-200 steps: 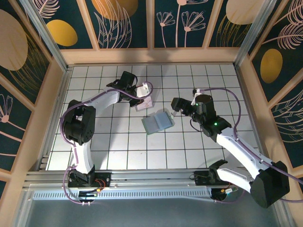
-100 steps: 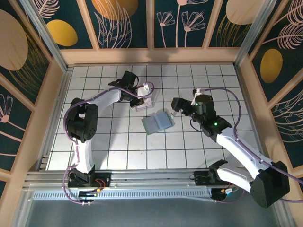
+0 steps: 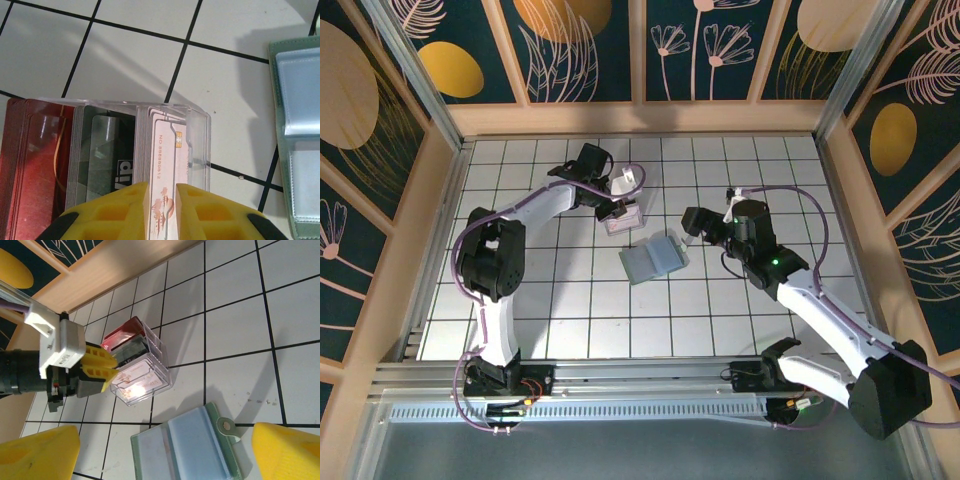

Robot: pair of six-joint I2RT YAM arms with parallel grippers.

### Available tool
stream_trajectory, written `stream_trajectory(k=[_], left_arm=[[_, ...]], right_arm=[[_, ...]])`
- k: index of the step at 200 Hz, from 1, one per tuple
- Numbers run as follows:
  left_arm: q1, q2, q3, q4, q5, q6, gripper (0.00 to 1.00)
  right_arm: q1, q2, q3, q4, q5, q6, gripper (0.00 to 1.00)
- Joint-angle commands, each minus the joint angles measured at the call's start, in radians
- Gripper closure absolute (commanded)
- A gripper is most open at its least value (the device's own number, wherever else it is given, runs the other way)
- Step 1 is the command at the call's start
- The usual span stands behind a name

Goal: Take the credit cards out of the card holder

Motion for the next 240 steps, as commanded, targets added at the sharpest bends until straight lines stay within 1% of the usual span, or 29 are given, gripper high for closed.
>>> stream_trajectory(k=[1, 13, 15, 17, 24, 27, 34, 43, 46, 54, 70, 83, 104, 112, 116, 140, 163, 177, 202, 224, 240], left_arm=[[0.008, -0.11, -0.031, 0.062, 0.005, -0.079, 0.77], [0.009, -0.159, -0.073, 0.113, -0.005, -0.131, 0.77], [0.009, -0.165, -0.078, 0.119, -0.008, -0.139, 0.71], [0.009, -0.175, -0.083, 0.125, -0.009, -0.148, 0.68], [0.009, -0.198, -0.102, 0.138, -0.015, -0.174, 0.65], [0.009, -0.21, -0.112, 0.144, -0.017, -0.188, 0.59], [0.008, -0.237, -0.132, 0.157, -0.021, -0.217, 0.51], [0.009, -0.266, -0.167, 0.18, -0.031, -0.259, 0.48], [0.008, -0.291, -0.181, 0.187, -0.035, -0.272, 0.43], [0.008, -0.334, -0.223, 0.217, -0.048, -0.308, 0.32], [0.009, -0.424, -0.323, 0.297, -0.09, -0.395, 0.15], [0.009, -0.498, -0.406, 0.371, -0.128, -0.483, 0.02], [0.009, -0.603, -0.517, 0.471, -0.209, -0.647, 0.01], [0.009, -0.632, -0.544, 0.479, -0.219, -0.697, 0.01], [0.009, -0.645, -0.554, 0.482, -0.221, -0.717, 0.01], [0.009, -0.715, -0.654, 0.524, -0.263, -0.878, 0.01], [0.008, -0.772, -0.75, 0.561, -0.354, -1.02, 0.01], [0.008, -0.806, -0.812, 0.583, -0.411, -1.095, 0.01], [0.009, -0.874, -0.919, 0.64, -0.477, -1.201, 0.01], [0.009, -0.932, -0.997, 0.684, -0.533, -1.272, 0.01], [0.009, -0.962, -1.034, 0.707, -0.555, -1.296, 0.01]], right_arm=[[0.0, 0.022, 0.012, -0.024, 0.002, -0.017, 0.14], [0.0, 0.044, 0.022, -0.044, -0.003, -0.011, 0.15], [0.001, 0.05, 0.024, -0.045, -0.007, -0.011, 0.15], [0.0, 0.055, 0.025, -0.047, -0.012, -0.012, 0.15], [0.002, 0.073, 0.031, -0.051, -0.031, -0.018, 0.16], [0.003, 0.082, 0.033, -0.053, -0.039, -0.02, 0.17], [0.006, 0.101, 0.039, -0.058, -0.051, -0.025, 0.18], [0.013, 0.129, 0.049, -0.068, -0.057, -0.033, 0.19], [0.016, 0.139, 0.053, -0.071, -0.057, -0.036, 0.19], [0.024, 0.165, 0.064, -0.082, -0.058, -0.041, 0.19], [0.034, 0.217, 0.09, -0.107, -0.055, -0.048, 0.2], [0.081, 0.266, 0.116, -0.124, -0.04, -0.062, 0.22], [0.158, 0.349, 0.177, -0.176, 0.029, -0.089, 0.24], [0.184, 0.38, 0.204, -0.201, 0.046, -0.1, 0.26], [0.2, 0.398, 0.22, -0.214, 0.075, -0.105, 0.26], [0.284, 0.503, 0.308, -0.291, 0.165, -0.133, 0.35], [0.338, 0.592, 0.369, -0.334, 0.2, -0.149, 0.4], [0.36, 0.637, 0.397, -0.348, 0.199, -0.159, 0.41], [0.392, 0.709, 0.442, -0.376, 0.198, -0.177, 0.39], [0.408, 0.755, 0.464, -0.385, 0.196, -0.19, 0.37], [0.418, 0.785, 0.481, -0.391, 0.196, -0.199, 0.35]])
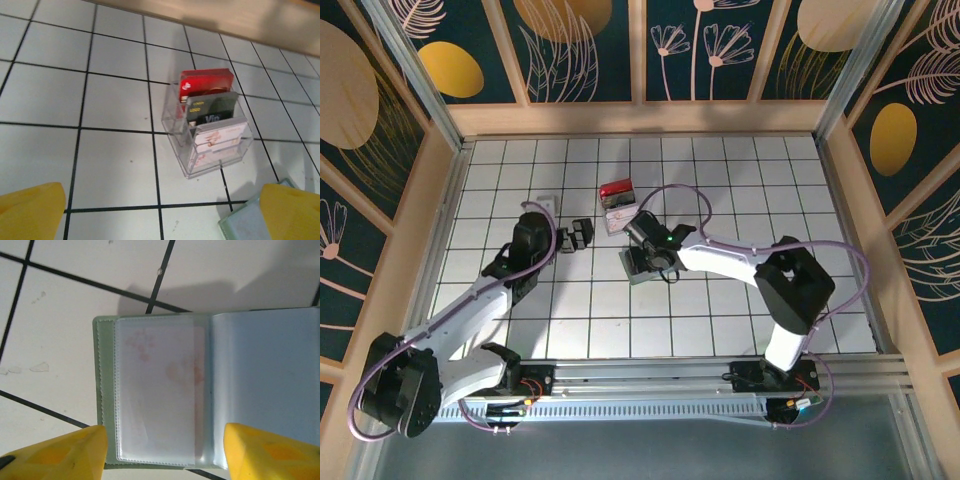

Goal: Take the credit cards out of the card holder

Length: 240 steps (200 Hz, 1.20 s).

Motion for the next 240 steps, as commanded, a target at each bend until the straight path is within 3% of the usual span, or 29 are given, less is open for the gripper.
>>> stream_trajectory(k=[1, 135, 184, 204, 240], left_arm=[[0.009, -0.051, -0.045, 0.1, -0.084, -0.117, 0.01], [0.009, -0.077, -0.095, 0.119, -0.107, -0.15, 0.01], [0.008, -0.067, -0.09, 0.108, -0.096, -0.144, 0.01], [0.009, -0.067, -0.085, 0.101, -0.094, -0.139, 0.01], [0.009, -0.074, -0.076, 0.095, -0.085, -0.13, 0.01]], right_arm=[[0.016, 0.04, 0.045, -0.047, 0.031, -0.03, 0.35], [0.034, 0.148, 0.081, -0.065, 0.077, -0.057, 0.33], [0.033, 0.149, 0.072, -0.056, 0.064, -0.054, 0.4], [0.035, 0.135, 0.064, -0.043, 0.052, -0.052, 0.47], [0.034, 0.114, 0.057, -0.025, 0.019, -0.048, 0.49]])
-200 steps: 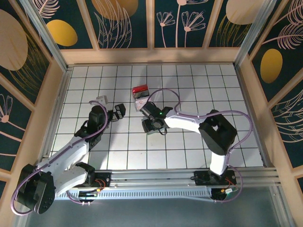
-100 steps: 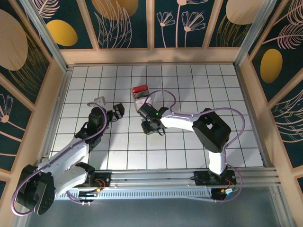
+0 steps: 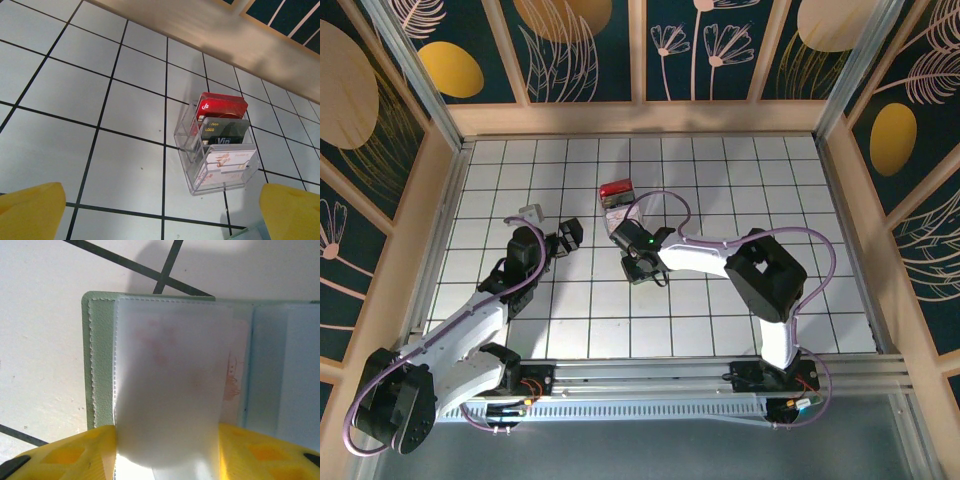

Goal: Take the credit cards out of the card holder

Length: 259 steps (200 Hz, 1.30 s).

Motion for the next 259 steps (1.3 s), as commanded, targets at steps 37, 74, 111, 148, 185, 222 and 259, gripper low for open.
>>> stream_trajectory(k=[37, 74, 111, 148, 185, 222, 259], left_arm=[[0.009, -0.017, 0.02, 0.005, 0.015, 0.016, 0.01], [0.009, -0.025, 0.038, -0.003, 0.047, 0.033, 0.01], [0.009, -0.027, 0.064, -0.004, 0.098, 0.05, 0.01], [0.007, -0.026, 0.074, -0.01, 0.099, 0.065, 0.01], [0.007, -0.028, 0.083, -0.024, 0.075, 0.077, 0.01], [0.008, -0.032, 0.099, -0.044, 0.048, 0.096, 0.01], [0.008, -0.035, 0.107, -0.058, 0.034, 0.106, 0.01]], right_arm=[[0.004, -0.039, -0.021, 0.037, -0.098, 0.017, 0.51], [-0.002, -0.059, -0.032, 0.088, -0.195, 0.028, 0.52], [-0.007, -0.068, -0.027, 0.093, -0.184, 0.033, 0.52], [-0.007, -0.07, -0.014, 0.049, -0.063, 0.033, 0.52], [-0.007, -0.073, 0.0, 0.019, 0.009, 0.03, 0.5], [-0.008, -0.072, 0.015, -0.011, 0.088, 0.032, 0.49], [-0.009, -0.077, 0.02, -0.024, 0.135, 0.038, 0.49]])
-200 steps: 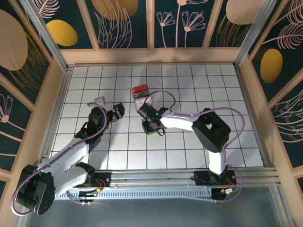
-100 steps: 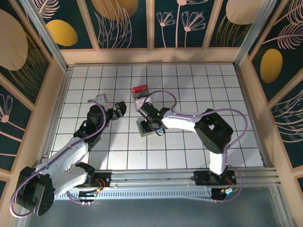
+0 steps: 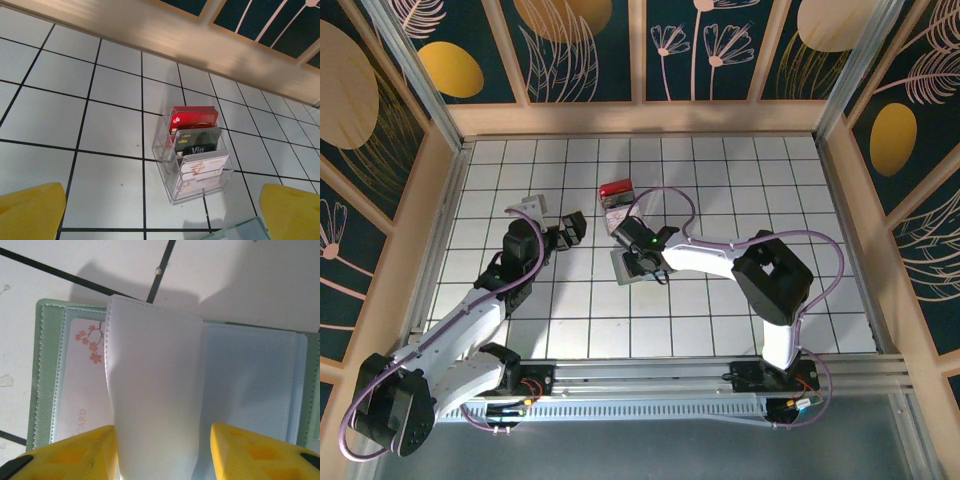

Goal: Take the credit cards out of the card holder

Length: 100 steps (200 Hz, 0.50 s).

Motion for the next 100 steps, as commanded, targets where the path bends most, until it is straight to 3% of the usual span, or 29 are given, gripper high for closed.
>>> stream_trajectory(k=[1, 100], left_arm=[[0.007, -0.018, 0.028, -0.021, -0.025, 0.022, 0.01], [0.006, -0.004, 0.028, -0.058, -0.042, 0.033, 0.01]], right_arm=[[-0.006, -0.036, 0.03, -0.041, 0.079, 0.014, 0.49], [-0.082, -0.08, -0.026, -0.019, 0.07, 0.06, 0.58]])
